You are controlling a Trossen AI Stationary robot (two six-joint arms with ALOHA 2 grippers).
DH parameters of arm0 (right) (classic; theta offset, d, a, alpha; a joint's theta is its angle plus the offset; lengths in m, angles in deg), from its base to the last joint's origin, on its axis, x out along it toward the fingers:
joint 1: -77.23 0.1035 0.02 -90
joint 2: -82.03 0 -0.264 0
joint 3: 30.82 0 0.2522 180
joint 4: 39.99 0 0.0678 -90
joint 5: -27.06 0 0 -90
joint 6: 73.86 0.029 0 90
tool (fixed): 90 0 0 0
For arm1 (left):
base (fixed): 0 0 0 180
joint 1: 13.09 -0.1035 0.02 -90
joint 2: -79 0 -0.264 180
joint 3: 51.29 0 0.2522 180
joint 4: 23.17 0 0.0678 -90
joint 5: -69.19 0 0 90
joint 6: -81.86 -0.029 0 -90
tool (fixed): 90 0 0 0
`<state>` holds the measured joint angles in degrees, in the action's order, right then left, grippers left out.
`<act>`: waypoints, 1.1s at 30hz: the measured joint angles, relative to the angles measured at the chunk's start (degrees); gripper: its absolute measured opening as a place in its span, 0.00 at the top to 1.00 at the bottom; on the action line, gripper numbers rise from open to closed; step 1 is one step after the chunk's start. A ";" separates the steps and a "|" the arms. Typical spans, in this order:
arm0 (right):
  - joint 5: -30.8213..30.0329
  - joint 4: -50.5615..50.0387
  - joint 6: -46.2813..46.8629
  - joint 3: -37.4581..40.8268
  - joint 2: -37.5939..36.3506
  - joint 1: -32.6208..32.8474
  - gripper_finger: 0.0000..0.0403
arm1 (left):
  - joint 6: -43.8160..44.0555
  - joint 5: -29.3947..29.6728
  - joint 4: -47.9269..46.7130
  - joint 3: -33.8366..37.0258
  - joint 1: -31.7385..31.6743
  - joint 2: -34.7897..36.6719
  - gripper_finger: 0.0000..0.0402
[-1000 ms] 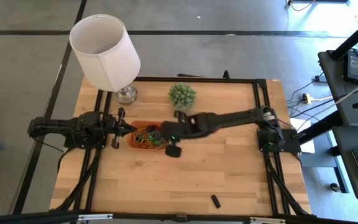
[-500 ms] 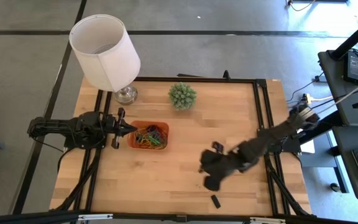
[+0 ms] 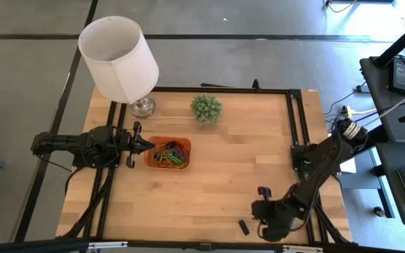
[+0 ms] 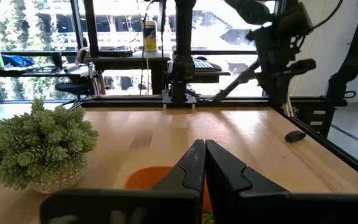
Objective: Pick and place rubber bands into bin
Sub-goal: Put the black rubber band into the orange bin
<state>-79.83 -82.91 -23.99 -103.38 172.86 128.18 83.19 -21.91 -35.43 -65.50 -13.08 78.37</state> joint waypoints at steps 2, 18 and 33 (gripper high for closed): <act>0.02 6.70 -1.36 3.45 0.02 1.30 0.77 | 0.00 0.00 -0.01 0.00 0.00 0.00 0.98; -0.54 40.78 -23.59 15.99 10.82 1.82 0.39 | 0.00 0.00 0.00 0.00 0.00 0.00 0.99; -3.45 49.68 -21.71 15.11 19.69 0.19 0.57 | -0.01 0.00 0.00 0.00 0.00 0.00 0.98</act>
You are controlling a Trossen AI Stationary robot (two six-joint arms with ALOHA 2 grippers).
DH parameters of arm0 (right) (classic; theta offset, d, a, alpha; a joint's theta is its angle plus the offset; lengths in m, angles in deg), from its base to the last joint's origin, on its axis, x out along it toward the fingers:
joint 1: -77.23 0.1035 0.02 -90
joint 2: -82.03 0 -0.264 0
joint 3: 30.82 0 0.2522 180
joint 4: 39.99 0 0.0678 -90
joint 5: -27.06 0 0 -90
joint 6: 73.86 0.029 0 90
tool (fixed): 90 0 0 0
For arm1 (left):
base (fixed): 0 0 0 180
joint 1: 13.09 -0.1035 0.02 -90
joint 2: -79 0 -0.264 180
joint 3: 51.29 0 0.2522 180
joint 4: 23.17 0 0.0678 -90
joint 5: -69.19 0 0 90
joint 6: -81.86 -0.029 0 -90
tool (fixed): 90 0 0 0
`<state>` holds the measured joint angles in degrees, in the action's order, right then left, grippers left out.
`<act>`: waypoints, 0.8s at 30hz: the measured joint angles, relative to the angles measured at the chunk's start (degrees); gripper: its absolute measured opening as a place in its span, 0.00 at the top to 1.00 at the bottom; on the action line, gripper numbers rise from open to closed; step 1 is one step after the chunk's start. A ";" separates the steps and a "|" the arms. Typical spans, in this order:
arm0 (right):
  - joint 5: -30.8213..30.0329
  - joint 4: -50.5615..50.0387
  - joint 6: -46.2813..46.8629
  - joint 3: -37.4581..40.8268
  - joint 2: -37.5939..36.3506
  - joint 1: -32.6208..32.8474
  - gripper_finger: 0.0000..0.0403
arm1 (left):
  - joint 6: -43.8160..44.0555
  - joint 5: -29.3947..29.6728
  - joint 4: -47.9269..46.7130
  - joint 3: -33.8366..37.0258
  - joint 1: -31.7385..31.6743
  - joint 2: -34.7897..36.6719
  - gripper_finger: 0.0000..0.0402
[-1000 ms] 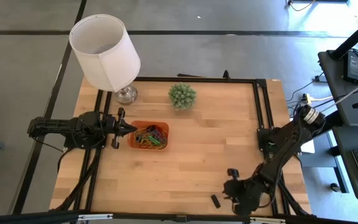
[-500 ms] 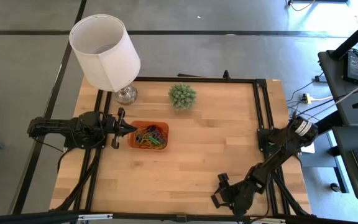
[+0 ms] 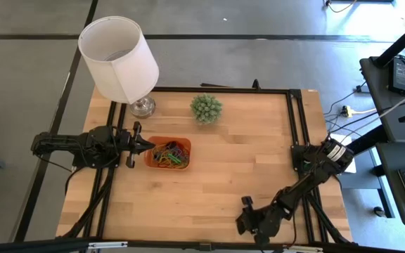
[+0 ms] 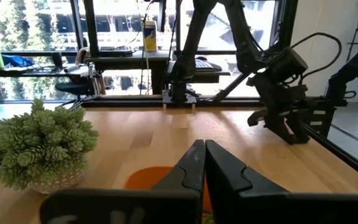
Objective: Pick and place rubber bands into bin
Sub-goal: Put the black rubber band into the orange bin
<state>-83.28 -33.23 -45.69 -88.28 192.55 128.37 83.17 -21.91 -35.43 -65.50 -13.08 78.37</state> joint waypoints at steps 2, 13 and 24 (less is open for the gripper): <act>0.02 0.30 -0.09 0.10 -0.08 -0.08 0.70 | 0.01 0.01 -0.02 0.00 0.00 0.00 0.99; 1.99 -1.91 -1.49 0.41 -8.00 -6.71 0.98 | 0.01 0.01 0.00 0.00 0.00 0.00 0.99; 0.87 -24.13 -11.27 -9.40 -21.84 -22.90 0.99 | 0.01 0.02 -0.40 0.00 0.00 -0.01 0.99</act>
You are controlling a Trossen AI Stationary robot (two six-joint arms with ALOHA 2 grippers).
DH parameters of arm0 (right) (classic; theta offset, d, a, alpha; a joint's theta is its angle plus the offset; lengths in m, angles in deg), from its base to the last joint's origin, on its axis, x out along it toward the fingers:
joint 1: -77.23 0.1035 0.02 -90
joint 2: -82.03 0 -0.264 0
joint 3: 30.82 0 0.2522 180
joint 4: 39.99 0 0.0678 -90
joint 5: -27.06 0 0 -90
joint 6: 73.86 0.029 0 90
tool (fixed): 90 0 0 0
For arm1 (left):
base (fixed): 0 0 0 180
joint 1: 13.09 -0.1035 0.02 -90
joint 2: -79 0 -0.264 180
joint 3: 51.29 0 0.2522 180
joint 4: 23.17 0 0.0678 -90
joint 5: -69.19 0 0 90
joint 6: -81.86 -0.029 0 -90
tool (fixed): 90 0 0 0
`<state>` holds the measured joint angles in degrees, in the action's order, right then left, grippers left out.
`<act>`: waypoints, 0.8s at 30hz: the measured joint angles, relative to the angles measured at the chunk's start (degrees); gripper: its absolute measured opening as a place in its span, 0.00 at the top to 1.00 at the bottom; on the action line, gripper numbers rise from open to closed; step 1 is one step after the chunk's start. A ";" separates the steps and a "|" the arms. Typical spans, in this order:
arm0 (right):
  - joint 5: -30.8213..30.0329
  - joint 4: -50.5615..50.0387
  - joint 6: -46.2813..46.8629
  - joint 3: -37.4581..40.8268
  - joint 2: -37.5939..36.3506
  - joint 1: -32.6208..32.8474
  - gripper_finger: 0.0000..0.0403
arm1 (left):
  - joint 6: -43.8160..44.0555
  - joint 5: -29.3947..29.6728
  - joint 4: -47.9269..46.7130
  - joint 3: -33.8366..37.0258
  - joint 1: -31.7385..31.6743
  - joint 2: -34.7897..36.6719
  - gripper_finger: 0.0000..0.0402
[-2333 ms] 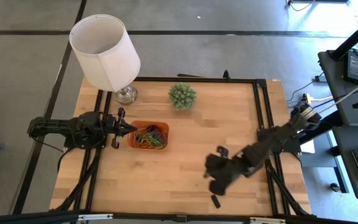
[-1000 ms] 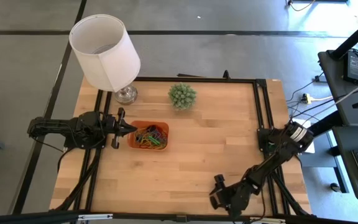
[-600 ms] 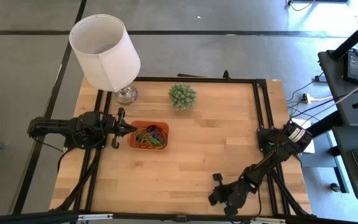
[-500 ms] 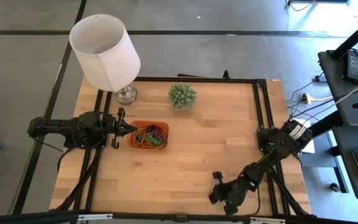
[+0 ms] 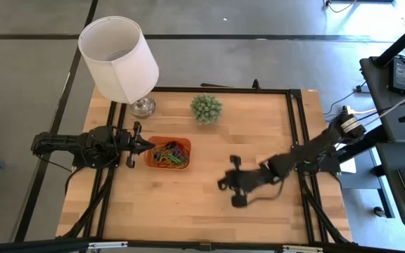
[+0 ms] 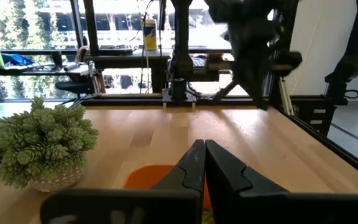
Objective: Pick and place rubber bands into bin
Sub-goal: Put the black rubber band into the orange bin
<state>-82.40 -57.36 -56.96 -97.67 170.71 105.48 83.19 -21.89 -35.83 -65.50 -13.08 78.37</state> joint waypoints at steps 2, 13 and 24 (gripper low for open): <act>0.04 -8.43 -2.13 -6.13 0.26 -3.65 0.99 | -0.02 -0.02 0.19 0.00 0.00 -0.01 0.98; 6.45 -21.55 -11.49 -36.71 17.43 -21.15 1.00 | -0.02 -0.02 0.01 0.00 0.00 -0.02 0.98; 10.61 -38.34 -9.56 -61.73 40.67 -26.22 1.00 | 0.00 0.00 0.01 0.00 0.00 0.01 0.98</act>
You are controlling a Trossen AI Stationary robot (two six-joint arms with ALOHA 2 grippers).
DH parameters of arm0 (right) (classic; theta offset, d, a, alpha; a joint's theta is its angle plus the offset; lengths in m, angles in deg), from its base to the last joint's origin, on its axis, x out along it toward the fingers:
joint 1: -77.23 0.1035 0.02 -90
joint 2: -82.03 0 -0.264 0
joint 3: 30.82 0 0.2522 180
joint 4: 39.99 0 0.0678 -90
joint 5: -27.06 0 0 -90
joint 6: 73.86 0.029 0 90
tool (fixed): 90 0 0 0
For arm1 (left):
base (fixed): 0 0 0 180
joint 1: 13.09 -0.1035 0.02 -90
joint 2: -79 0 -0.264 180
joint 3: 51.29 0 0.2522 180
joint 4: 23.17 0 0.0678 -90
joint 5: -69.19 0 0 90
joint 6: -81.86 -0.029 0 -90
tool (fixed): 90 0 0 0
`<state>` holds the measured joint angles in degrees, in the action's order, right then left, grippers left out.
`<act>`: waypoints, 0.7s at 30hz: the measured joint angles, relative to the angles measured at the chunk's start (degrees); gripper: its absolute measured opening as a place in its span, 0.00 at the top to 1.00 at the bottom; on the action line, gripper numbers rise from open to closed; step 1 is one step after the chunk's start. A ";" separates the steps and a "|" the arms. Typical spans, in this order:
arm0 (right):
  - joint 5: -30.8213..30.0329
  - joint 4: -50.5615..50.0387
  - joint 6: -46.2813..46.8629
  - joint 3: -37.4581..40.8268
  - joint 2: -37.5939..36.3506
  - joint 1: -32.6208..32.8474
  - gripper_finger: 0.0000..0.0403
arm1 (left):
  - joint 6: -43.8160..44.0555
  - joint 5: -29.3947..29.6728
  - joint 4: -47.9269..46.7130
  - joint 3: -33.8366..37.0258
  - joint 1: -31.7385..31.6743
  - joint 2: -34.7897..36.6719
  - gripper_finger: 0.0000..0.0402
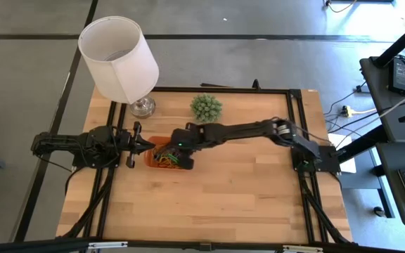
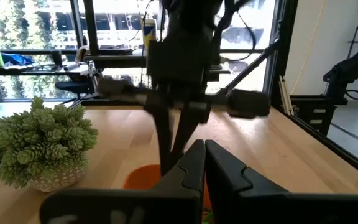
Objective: Pick and place rubber bands into bin
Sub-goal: Put the black rubber band into the orange bin
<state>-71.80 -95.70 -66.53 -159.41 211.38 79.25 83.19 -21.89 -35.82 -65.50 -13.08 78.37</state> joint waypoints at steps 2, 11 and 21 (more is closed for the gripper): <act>0.89 -2.80 -0.08 -3.85 3.16 -0.37 1.00 | -0.01 -0.02 0.00 0.00 0.00 -0.01 0.98; 1.49 -9.69 -0.39 -13.57 13.08 -1.33 0.99 | 0.00 -0.02 -0.01 0.00 0.00 0.00 0.99; 1.50 -9.58 -0.05 -13.70 13.70 -1.45 0.88 | -0.02 -0.02 -0.02 0.00 0.00 -0.02 0.98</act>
<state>-70.29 -105.28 -66.57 -173.11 225.08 77.81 83.16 -21.91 -35.85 -65.50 -13.08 78.35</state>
